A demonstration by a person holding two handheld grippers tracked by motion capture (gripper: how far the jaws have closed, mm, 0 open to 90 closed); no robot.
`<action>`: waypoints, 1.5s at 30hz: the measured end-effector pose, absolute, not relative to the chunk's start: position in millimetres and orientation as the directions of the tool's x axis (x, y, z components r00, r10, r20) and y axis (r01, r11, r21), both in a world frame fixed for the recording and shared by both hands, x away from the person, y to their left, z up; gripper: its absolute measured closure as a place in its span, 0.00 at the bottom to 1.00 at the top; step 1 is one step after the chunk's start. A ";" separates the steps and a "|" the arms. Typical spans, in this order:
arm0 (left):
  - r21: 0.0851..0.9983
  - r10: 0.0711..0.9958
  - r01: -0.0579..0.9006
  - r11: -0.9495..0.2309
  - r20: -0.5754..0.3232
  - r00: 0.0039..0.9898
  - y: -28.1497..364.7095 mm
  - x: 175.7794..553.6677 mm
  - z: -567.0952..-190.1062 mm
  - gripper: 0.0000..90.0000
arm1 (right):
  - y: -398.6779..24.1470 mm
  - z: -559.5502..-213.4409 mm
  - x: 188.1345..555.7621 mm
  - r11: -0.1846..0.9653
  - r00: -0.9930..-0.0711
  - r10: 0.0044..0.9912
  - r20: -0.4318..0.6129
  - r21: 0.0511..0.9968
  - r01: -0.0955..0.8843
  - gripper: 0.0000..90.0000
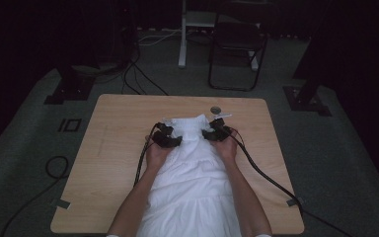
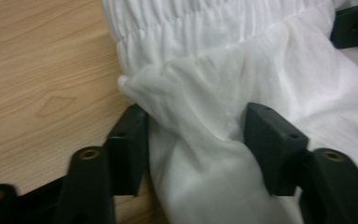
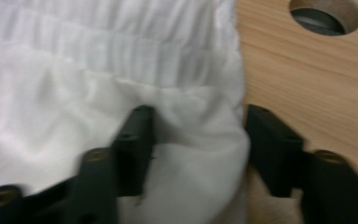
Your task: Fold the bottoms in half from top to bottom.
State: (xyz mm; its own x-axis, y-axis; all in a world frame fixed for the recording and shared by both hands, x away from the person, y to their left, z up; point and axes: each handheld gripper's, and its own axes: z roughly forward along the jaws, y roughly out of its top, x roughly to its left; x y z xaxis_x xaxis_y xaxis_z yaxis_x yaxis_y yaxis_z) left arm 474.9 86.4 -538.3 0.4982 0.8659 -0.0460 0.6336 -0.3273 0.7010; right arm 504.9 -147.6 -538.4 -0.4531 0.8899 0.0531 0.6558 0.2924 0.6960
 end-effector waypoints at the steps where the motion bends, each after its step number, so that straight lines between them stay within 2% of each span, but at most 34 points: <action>1: 0.693 0.866 0.645 -0.322 -0.060 0.497 86.1 475.8 -536.8 0.58 | -146.0 -538.0 502.7 0.293 -0.456 0.888 0.055 0.697 0.654 0.70; 3: 0.667 0.861 0.671 -0.322 -0.089 0.501 85.0 478.6 -533.4 0.70 | -143.6 -536.1 499.5 0.291 -0.456 0.888 0.067 0.685 0.668 0.89; 4: 0.653 0.857 0.687 -0.319 -0.110 0.503 84.7 480.2 -531.7 0.77 | -142.7 -534.9 499.8 0.267 -0.441 0.892 0.098 0.673 0.690 0.93; 6: 0.645 0.856 0.702 -0.302 -0.140 0.497 86.9 482.4 -527.9 0.88 | -143.5 -532.7 501.4 0.233 -0.421 0.895 0.148 0.649 0.724 0.95; 8: 0.647 0.851 0.721 -0.248 -0.211 0.482 92.9 486.1 -517.9 0.92 | -150.0 -528.9 502.5 0.200 -0.428 0.881 0.203 0.660 0.724 0.95; 11: 0.693 0.844 0.671 -0.266 -0.169 0.509 97.4 492.2 -489.2 0.93 | -165.5 -515.6 505.5 0.093 -0.416 0.853 0.316 0.692 0.716 0.95; 12: 0.693 0.844 0.671 -0.266 -0.169 0.509 97.4 492.2 -489.2 0.93 | -165.5 -515.6 505.5 0.093 -0.416 0.853 0.316 0.692 0.716 0.95; 14: 0.749 0.840 0.603 -0.277 -0.116 0.530 97.0 498.4 -454.2 0.93 | -172.9 -489.9 509.8 0.018 -0.421 0.827 0.374 0.730 0.683 0.95; 20: 0.842 0.825 0.469 -0.267 -0.052 0.563 102.7 501.3 -389.7 0.93 | -179.6 -427.2 511.6 -0.014 -0.479 0.811 0.336 0.830 0.558 0.95; 23: 0.866 0.823 0.429 -0.258 -0.035 0.567 103.3 497.5 -370.3 0.93 | -180.7 -402.5 510.1 -0.014 -0.507 0.801 0.318 0.857 0.515 0.95; 26: 0.867 0.817 0.416 -0.275 -0.018 0.577 104.0 491.0 -369.0 0.93 | -181.0 -392.5 504.6 0.008 -0.525 0.799 0.295 0.866 0.499 0.95; 36: 0.873 0.763 0.367 -0.322 0.010 0.646 106.8 443.5 -369.0 0.93 | -190.2 -394.6 462.4 0.071 -0.588 0.761 0.274 0.866 0.496 0.95; 45: 0.877 0.683 0.317 -0.361 0.017 0.731 113.0 375.5 -386.3 0.92 | -202.6 -404.3 394.7 0.158 -0.668 0.710 0.224 0.873 0.461 0.95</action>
State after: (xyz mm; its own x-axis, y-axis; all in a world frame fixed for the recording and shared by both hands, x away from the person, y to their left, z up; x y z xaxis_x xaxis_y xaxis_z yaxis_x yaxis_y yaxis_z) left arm 375.5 113.0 -386.3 0.7305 0.6827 0.0166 0.3172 -0.3608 0.8771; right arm 394.7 -202.6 -404.3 -0.6675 0.7103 0.2235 0.4606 0.1581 0.8734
